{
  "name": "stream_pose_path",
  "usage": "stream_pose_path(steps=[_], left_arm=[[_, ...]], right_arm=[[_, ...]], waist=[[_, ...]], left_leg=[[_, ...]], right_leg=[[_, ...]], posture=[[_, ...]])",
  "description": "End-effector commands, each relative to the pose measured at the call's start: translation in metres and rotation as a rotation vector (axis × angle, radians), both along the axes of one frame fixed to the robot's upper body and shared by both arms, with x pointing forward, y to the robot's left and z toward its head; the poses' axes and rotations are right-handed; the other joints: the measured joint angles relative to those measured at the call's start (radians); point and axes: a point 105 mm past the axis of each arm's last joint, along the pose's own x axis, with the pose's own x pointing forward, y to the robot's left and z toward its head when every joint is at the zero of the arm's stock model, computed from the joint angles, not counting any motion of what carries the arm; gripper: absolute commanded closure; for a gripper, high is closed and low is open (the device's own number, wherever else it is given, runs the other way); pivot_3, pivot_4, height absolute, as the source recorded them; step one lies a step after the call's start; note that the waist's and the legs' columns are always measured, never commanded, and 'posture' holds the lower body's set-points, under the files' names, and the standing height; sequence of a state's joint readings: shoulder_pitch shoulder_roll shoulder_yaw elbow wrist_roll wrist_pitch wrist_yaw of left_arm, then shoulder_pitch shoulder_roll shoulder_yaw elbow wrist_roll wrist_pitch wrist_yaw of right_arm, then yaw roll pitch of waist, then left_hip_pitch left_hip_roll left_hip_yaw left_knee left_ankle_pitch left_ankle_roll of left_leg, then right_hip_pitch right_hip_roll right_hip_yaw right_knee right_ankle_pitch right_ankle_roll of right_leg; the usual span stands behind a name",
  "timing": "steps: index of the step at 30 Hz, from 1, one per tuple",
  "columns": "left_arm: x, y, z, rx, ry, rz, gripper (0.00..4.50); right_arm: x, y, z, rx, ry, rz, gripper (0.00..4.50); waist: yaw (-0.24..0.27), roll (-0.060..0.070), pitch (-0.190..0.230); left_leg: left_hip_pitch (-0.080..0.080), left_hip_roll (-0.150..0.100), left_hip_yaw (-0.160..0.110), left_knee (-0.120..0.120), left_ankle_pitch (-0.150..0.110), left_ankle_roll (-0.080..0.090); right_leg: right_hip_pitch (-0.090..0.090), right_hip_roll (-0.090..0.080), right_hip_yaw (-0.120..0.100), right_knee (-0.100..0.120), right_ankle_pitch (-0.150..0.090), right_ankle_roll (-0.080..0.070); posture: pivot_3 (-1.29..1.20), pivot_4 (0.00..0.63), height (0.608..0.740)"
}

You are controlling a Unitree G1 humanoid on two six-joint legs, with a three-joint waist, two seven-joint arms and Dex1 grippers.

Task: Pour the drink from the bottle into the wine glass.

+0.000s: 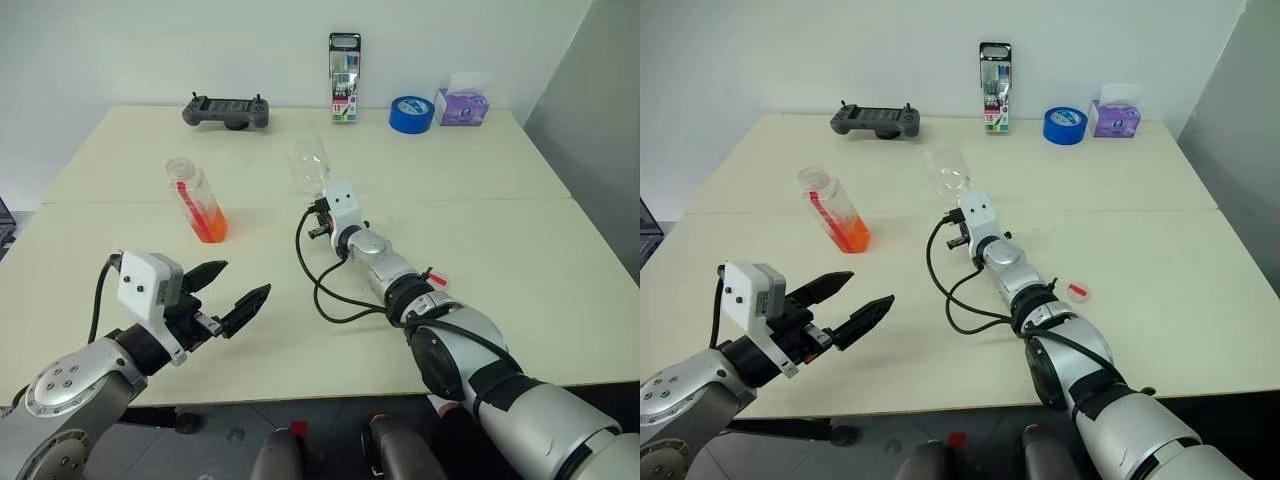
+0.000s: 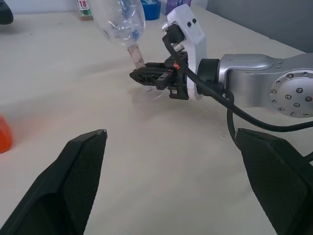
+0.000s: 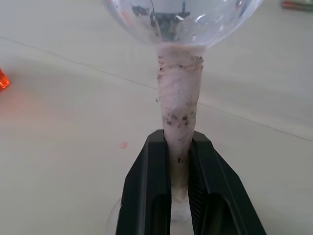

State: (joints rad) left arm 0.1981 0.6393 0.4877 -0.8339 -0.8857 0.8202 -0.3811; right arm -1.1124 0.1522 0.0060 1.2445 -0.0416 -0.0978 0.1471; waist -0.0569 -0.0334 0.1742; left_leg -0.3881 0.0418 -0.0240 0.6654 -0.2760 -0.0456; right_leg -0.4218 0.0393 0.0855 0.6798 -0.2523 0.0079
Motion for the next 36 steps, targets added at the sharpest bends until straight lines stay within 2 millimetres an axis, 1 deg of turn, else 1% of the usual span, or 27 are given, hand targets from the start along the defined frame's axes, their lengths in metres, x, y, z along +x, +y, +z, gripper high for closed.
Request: stream_pose_path(steps=[1, 3, 6, 10, 13, 15, 17, 19, 20, 21, 22, 23, 26, 31, 33, 35, 36], left_arm=[[-0.002, -0.002, 0.01, 0.009, -0.052, -0.008, 0.0], [0.0, -0.001, 0.01, 0.01, -0.055, -0.008, 0.0], [0.002, -0.001, 0.012, 0.009, -0.06, -0.011, 0.0], [0.002, 0.0, 0.012, 0.013, -0.06, -0.011, 0.0], [0.001, 0.001, 0.012, 0.015, -0.062, -0.005, 0.0], [0.002, 0.003, 0.012, 0.021, -0.068, 0.008, 0.0], [0.002, 0.005, 0.012, 0.018, -0.072, 0.018, 0.0], [0.001, 0.009, 0.011, 0.021, -0.074, 0.032, 0.0], [0.001, 0.011, 0.011, 0.023, -0.075, 0.039, 0.0], [0.0, 0.012, 0.012, 0.023, -0.076, 0.043, 0.0], [0.0, 0.013, 0.012, 0.024, -0.077, 0.044, 0.0], [0.0, 0.014, 0.012, 0.024, -0.077, 0.045, 0.0], [-0.003, 0.017, 0.011, 0.034, -0.078, 0.054, 0.0], [-0.006, 0.018, 0.013, 0.038, -0.086, 0.064, 0.0], [-0.007, 0.018, 0.013, 0.041, -0.086, 0.066, 0.0], [-0.007, 0.018, 0.013, 0.043, -0.088, 0.071, 0.0], [-0.008, 0.019, 0.014, 0.043, -0.089, 0.072, 0.0]], right_arm=[[-0.019, -0.015, -0.058, -0.048, 0.127, 0.015, 4.35], [-0.025, -0.027, -0.074, -0.055, 0.159, 0.01, 4.35], [-0.036, -0.04, -0.088, -0.056, 0.187, 0.011, 4.35], [-0.048, -0.047, -0.093, -0.043, 0.217, 0.018, 4.35], [-0.055, -0.043, -0.092, -0.048, 0.222, 0.05, 4.35], [-0.054, -0.036, -0.084, -0.019, 0.192, 0.069, 4.35], [-0.047, -0.009, -0.048, 0.079, 0.051, 0.139, 4.35], [-0.042, 0.014, -0.015, 0.178, -0.05, 0.189, 4.35], [-0.039, 0.026, -0.002, 0.196, -0.082, 0.197, 4.35], [-0.037, 0.033, 0.006, 0.202, -0.101, 0.202, 4.35], [-0.036, 0.038, 0.011, 0.21, -0.11, 0.204, 4.35], [-0.035, 0.041, 0.013, 0.214, -0.112, 0.204, 4.35], [-0.038, 0.062, 0.023, 0.225, -0.112, 0.218, 4.35], [-0.042, 0.074, 0.023, 0.237, -0.1, 0.222, 4.35], [-0.044, 0.076, 0.02, 0.232, -0.093, 0.221, 4.35], [-0.048, 0.079, 0.01, 0.217, -0.065, 0.227, 4.35], [-0.051, 0.079, 0.002, 0.2, -0.042, 0.229, 4.35]], waist=[[0.003, -0.001, -0.003], [0.003, 0.0, -0.008], [0.004, 0.002, -0.015], [0.004, 0.004, -0.022], [0.005, 0.005, -0.024], [0.004, 0.004, -0.024], [0.0, 0.004, -0.024], [-0.01, 0.004, -0.023], [-0.017, 0.002, -0.022], [-0.024, 0.002, -0.021], [-0.028, 0.004, -0.018], [-0.03, 0.006, -0.014], [-0.031, 0.006, -0.01], [-0.03, 0.006, -0.009], [-0.03, 0.006, -0.009], [-0.031, 0.006, -0.008], [-0.031, 0.006, -0.008]], left_leg=[[0.002, 0.0, 0.0, -0.001, 0.0, 0.0], [0.007, -0.001, 0.0, -0.001, 0.0, 0.0], [0.011, -0.002, -0.001, -0.002, 0.0, 0.0], [0.021, -0.003, 0.0, -0.005, -0.001, 0.0], [0.022, -0.003, -0.001, -0.005, -0.001, 0.0], [0.022, -0.003, 0.0, -0.005, -0.001, 0.0], [0.023, -0.003, 0.0, -0.005, -0.002, 0.0], [0.023, -0.003, 0.001, -0.005, -0.002, 0.0], [0.023, -0.003, 0.001, -0.006, -0.002, 0.0], [0.023, -0.003, 0.001, -0.006, -0.002, 0.0], [0.023, -0.003, 0.001, -0.006, -0.002, -0.001], [0.022, -0.002, 0.001, -0.006, -0.002, -0.001], [0.022, -0.002, 0.001, -0.009, -0.002, 0.0], [0.022, 0.001, 0.001, -0.015, -0.002, 0.0], [0.022, 0.001, 0.001, -0.016, -0.002, 0.0], [0.022, 0.002, 0.001, -0.017, -0.002, 0.0], [0.022, 0.002, 0.001, -0.017, -0.002, 0.0]], right_leg=[[0.002, 0.0, 0.0, 0.0, -0.001, -0.001], [0.006, 0.0, 0.0, 0.0, -0.003, 0.0], [0.011, 0.0, -0.001, 0.0, -0.005, -0.001], [0.019, -0.001, 0.0, 0.0, -0.014, 0.003], [0.02, -0.001, 0.0, 0.0, -0.015, 0.003], [0.02, -0.001, 0.0, 0.0, -0.015, 0.003], [0.02, -0.001, 0.001, 0.0, -0.016, 0.002], [0.019, 0.0, 0.002, 0.0, -0.016, 0.002], [0.018, 0.001, 0.003, 0.0, -0.015, 0.002], [0.018, 0.002, 0.002, 0.001, -0.016, 0.002], [0.017, 0.002, 0.003, 0.001, -0.016, 0.001], [0.017, 0.002, 0.003, 0.001, -0.015, 0.001], [0.016, 0.003, 0.002, 0.001, -0.016, -0.002], [0.014, 0.003, 0.002, 0.0, -0.015, -0.006], [0.013, 0.003, 0.003, 0.0, -0.015, -0.006], [0.012, 0.003, 0.003, 0.0, -0.015, -0.006], [0.012, 0.003, 0.003, 0.0, -0.015, -0.006]], posture=[[0.0, 0.15, 0.74], [0.0, 0.15, 0.74], [0.0, 0.15, 0.74], [0.0, 0.15, 0.74], [0.0, 0.15, 0.74], [0.0, 0.15, 0.74], [0.0, 0.15, 0.74], [0.0, 0.15, 0.74], [0.0, 0.15, 0.74], [0.0, 0.15, 0.74], [0.0, 0.15, 0.74], [0.0, 0.15, 0.74], [0.0, 0.15, 0.74], [0.0, 0.15, 0.74], [0.0, 0.15, 0.74], [0.0, 0.15, 0.74], [0.0, 0.15, 0.74]])
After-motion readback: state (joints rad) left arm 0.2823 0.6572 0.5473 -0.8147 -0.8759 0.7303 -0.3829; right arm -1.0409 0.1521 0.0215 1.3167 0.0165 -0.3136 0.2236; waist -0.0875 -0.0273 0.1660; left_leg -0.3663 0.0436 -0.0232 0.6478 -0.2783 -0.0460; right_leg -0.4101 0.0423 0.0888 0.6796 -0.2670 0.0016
